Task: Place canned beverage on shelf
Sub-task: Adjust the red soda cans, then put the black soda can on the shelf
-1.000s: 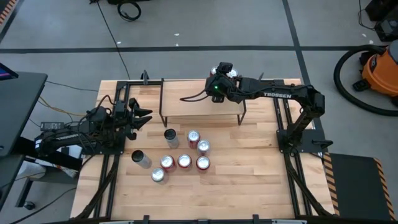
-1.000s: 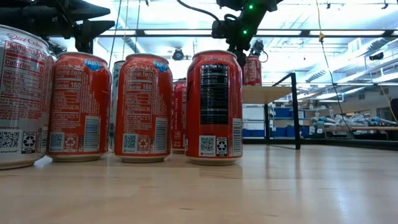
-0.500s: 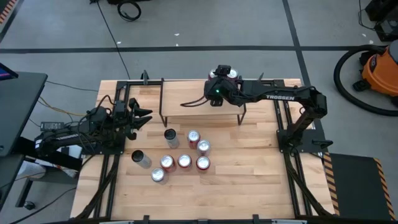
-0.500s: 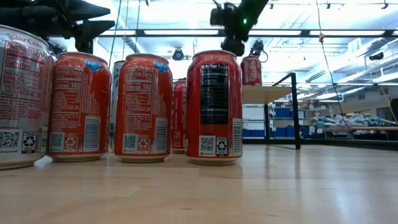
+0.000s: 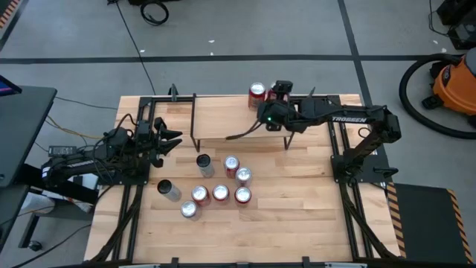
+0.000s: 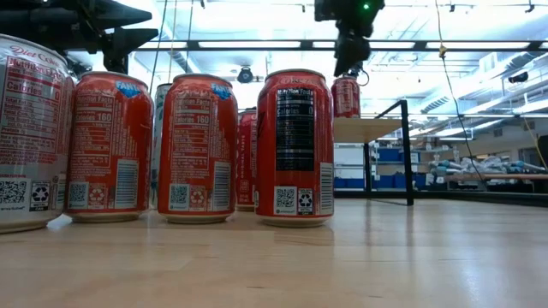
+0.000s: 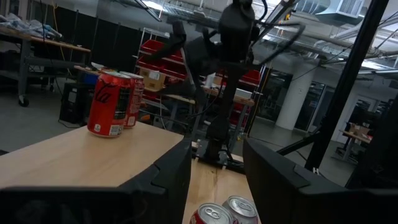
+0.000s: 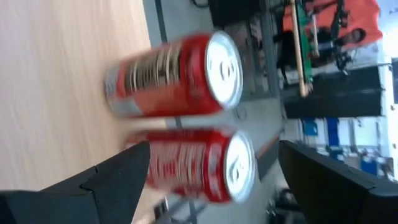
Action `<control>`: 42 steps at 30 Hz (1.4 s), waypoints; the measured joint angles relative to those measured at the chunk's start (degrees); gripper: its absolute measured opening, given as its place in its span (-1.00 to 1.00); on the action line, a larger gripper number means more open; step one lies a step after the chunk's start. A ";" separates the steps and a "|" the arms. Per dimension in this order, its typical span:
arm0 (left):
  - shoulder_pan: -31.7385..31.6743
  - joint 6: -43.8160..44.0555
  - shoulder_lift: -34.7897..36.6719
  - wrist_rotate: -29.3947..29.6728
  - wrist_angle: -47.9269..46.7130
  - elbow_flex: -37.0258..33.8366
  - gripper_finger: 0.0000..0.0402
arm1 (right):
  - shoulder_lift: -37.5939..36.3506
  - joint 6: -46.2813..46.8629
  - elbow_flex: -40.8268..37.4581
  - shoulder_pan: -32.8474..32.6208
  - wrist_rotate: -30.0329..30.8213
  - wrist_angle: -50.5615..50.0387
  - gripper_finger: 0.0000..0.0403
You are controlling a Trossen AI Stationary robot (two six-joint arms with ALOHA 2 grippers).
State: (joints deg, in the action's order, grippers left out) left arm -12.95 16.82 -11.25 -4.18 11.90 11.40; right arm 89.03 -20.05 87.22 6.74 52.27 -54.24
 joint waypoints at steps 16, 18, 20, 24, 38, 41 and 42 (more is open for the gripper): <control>0.02 0.09 0.00 -0.01 0.00 0.00 -0.23 | 0.00 3.52 -8.55 -0.07 6.76 -2.93 0.78; 0.02 0.11 0.00 0.00 0.00 0.00 -0.23 | 0.00 3.47 -8.90 0.76 6.73 -2.41 0.77; 0.01 0.11 0.00 0.00 0.00 0.00 -0.23 | 0.00 3.40 -9.20 1.61 6.71 -2.35 0.76; 0.00 0.11 0.00 -0.01 0.00 0.02 -0.23 | -0.02 2.49 -9.76 2.82 6.80 -0.03 0.75; 0.01 0.13 0.00 0.00 0.00 0.00 -0.23 | -0.23 0.81 -9.43 2.13 6.14 2.30 0.73; 0.02 0.11 0.00 -0.01 0.00 0.00 -0.23 | -0.24 1.98 -7.90 -0.54 6.31 2.38 0.73; 0.00 0.11 0.00 0.00 0.00 0.00 -0.23 | -0.24 2.49 -7.38 -1.42 6.32 2.84 0.73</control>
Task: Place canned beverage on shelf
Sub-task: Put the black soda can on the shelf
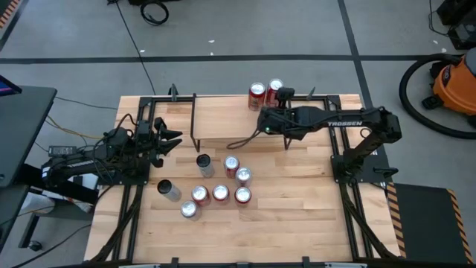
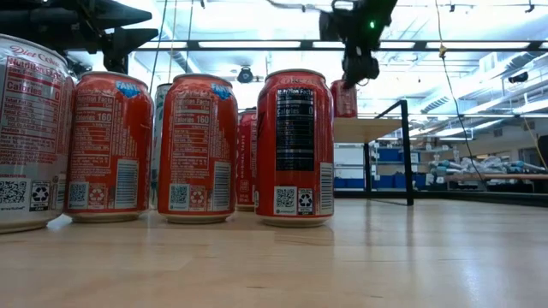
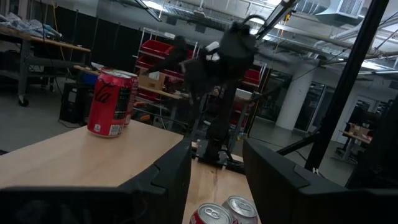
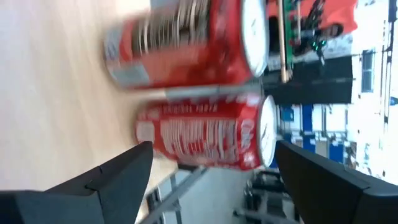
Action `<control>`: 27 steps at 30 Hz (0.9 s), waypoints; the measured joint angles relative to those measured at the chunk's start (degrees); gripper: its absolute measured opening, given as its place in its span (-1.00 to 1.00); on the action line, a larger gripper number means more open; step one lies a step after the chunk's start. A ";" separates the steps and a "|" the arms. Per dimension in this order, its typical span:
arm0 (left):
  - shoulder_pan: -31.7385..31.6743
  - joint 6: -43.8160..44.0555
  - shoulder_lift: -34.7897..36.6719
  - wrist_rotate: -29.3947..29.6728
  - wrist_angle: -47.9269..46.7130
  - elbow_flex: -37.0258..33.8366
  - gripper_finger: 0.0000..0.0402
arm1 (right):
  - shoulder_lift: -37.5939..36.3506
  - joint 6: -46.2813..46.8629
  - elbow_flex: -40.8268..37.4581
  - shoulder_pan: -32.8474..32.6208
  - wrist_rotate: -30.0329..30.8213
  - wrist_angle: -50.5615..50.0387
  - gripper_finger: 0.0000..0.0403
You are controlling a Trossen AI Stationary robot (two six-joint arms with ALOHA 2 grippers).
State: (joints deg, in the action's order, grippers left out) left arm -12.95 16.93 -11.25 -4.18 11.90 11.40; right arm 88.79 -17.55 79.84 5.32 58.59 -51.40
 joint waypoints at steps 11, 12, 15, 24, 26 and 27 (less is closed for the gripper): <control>0.01 0.26 0.00 0.00 0.11 0.00 -0.23 | -0.09 12.19 5.33 -9.70 -11.17 4.82 0.73; 0.02 0.26 0.00 -0.01 0.28 0.00 -0.23 | -0.09 14.16 5.64 -10.17 -14.81 5.55 0.73; 0.12 0.26 0.02 -0.29 0.33 0.00 -0.23 | -0.09 17.43 5.74 -12.10 -20.67 6.76 0.73; 7.71 -9.71 -0.93 -3.00 2.18 0.00 -0.22 | -0.08 25.81 5.10 -21.05 -20.31 6.19 0.73; 10.40 -12.11 -2.41 -3.02 4.47 -0.02 -0.22 | -0.09 27.11 3.82 -23.41 -17.15 4.20 0.73; 11.73 -13.05 -3.56 -3.01 6.58 -0.02 -0.22 | -0.09 28.04 2.96 -24.51 -15.65 3.11 0.73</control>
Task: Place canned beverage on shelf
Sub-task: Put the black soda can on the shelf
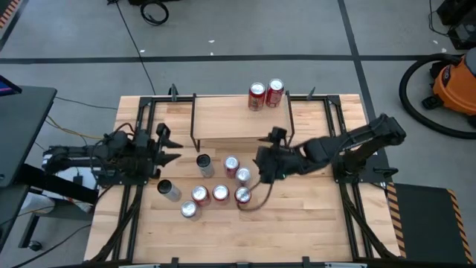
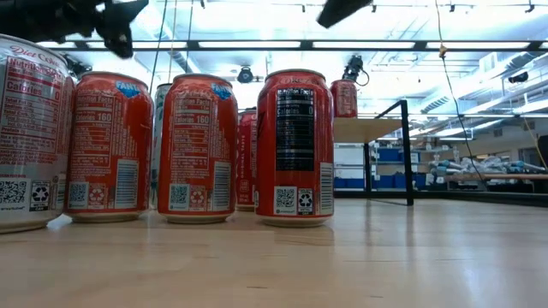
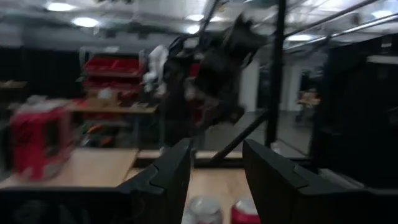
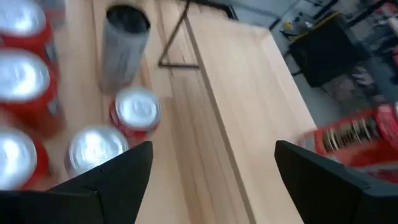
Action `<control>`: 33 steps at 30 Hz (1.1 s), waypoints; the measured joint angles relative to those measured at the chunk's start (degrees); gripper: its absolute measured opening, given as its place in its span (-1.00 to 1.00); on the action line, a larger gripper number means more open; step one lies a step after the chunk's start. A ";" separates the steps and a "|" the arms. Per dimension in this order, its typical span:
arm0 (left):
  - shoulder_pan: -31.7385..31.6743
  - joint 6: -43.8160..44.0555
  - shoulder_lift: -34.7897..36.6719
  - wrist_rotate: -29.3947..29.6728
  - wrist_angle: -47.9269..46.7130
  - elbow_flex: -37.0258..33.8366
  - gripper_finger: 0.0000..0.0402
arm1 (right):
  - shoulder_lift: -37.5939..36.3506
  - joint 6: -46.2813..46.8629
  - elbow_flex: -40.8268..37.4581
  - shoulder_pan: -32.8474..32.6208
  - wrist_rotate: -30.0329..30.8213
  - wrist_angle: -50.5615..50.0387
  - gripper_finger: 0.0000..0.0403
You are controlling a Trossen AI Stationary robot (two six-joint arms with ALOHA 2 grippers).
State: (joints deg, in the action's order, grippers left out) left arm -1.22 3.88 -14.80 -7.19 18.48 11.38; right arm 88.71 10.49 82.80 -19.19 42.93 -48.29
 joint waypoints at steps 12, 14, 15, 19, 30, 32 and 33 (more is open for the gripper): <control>6.75 -0.02 -20.39 14.13 -6.84 13.98 -0.26 | -1.79 3.07 -6.22 -3.20 2.06 -1.47 0.72; 6.73 0.94 -23.85 15.61 -13.13 19.03 -0.26 | -3.57 3.26 -7.62 -3.20 2.88 -1.52 0.72; 6.64 1.22 -25.47 16.47 -16.43 21.68 -0.25 | -4.53 3.27 -8.32 -3.22 3.80 -1.32 0.72; 6.15 0.74 -31.39 21.05 -31.26 30.41 -0.24 | -8.77 3.30 -10.76 -3.62 8.19 -0.38 0.72; 7.31 10.38 -49.79 16.92 -65.41 51.92 -0.17 | -15.66 -2.75 -18.47 -4.06 17.80 12.67 0.72; 7.35 10.73 -52.60 16.52 -68.52 53.90 -0.04 | -16.20 -5.07 -20.80 -4.06 19.27 16.81 0.72; 7.32 11.00 -53.81 16.50 -69.92 54.81 0.03 | -16.46 -6.36 -21.94 -4.06 19.81 19.01 0.72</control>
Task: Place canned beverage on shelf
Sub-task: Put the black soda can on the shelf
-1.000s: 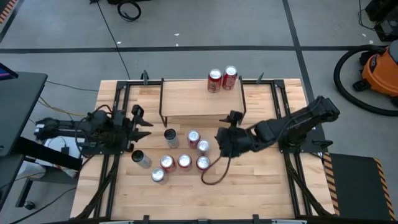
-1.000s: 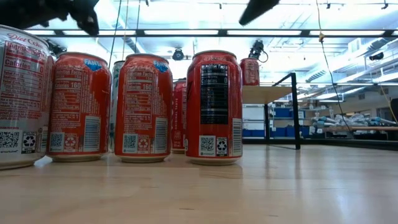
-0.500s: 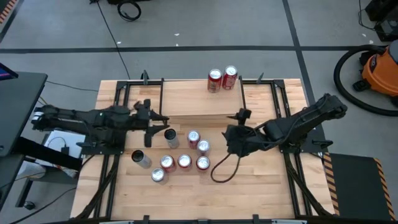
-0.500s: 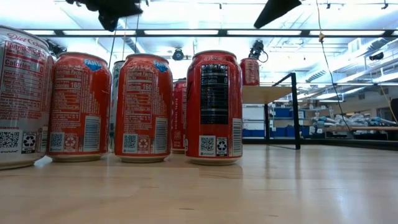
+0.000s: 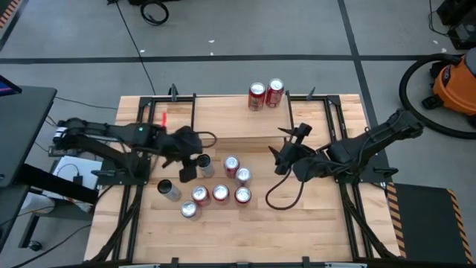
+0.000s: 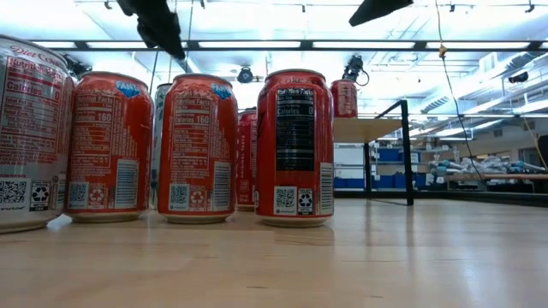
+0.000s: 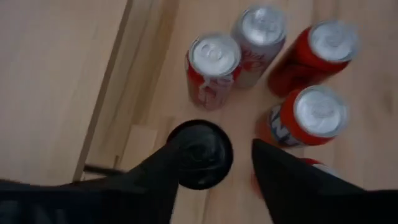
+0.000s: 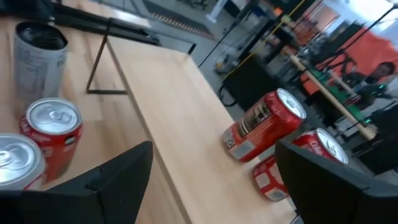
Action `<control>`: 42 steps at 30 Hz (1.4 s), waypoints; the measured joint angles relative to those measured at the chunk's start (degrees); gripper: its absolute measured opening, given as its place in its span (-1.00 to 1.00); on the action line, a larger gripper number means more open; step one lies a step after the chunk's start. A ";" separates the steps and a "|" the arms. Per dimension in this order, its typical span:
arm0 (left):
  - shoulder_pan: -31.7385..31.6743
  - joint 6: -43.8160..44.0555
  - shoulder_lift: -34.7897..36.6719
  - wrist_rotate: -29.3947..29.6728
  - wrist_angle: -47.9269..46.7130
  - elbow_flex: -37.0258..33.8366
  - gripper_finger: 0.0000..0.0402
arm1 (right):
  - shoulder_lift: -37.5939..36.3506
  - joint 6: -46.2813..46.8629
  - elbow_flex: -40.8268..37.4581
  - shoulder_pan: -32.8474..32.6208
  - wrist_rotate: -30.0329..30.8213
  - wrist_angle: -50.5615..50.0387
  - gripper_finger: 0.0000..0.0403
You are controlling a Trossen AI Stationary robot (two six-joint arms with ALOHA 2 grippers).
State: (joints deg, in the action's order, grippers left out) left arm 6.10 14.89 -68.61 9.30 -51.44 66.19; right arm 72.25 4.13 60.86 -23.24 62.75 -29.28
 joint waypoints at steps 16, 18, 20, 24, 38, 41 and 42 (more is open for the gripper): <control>-2.63 2.57 -9.67 -2.53 -5.99 3.76 0.65 | -4.18 -7.77 -7.81 0.11 0.23 13.49 0.72; -3.20 4.41 -9.89 -3.16 -5.79 3.76 0.65 | -4.24 -7.70 -7.85 0.14 -0.08 13.55 0.72; -3.33 5.26 -10.04 -3.25 -5.64 3.76 0.65 | -4.15 -7.69 -7.85 0.41 -0.85 13.90 0.73; -2.80 5.40 -11.52 -3.26 -5.35 3.76 0.65 | -4.06 -7.54 -7.85 0.83 -1.43 13.86 0.73; -2.75 6.60 -13.75 -3.43 -5.37 3.74 0.62 | -4.02 -7.29 -8.92 2.21 -2.83 14.21 0.73; -2.75 6.76 -14.39 -3.41 -6.36 3.72 0.53 | -4.02 -7.29 -8.92 2.45 -2.85 14.19 0.73; -2.75 6.65 -14.85 -3.34 -6.46 3.74 0.49 | -4.02 -7.29 -8.92 2.41 -3.11 14.20 0.73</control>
State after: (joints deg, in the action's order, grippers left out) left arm 3.36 21.54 -83.46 5.97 -57.90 69.93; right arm 68.23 -3.16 51.94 -20.84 59.63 -15.08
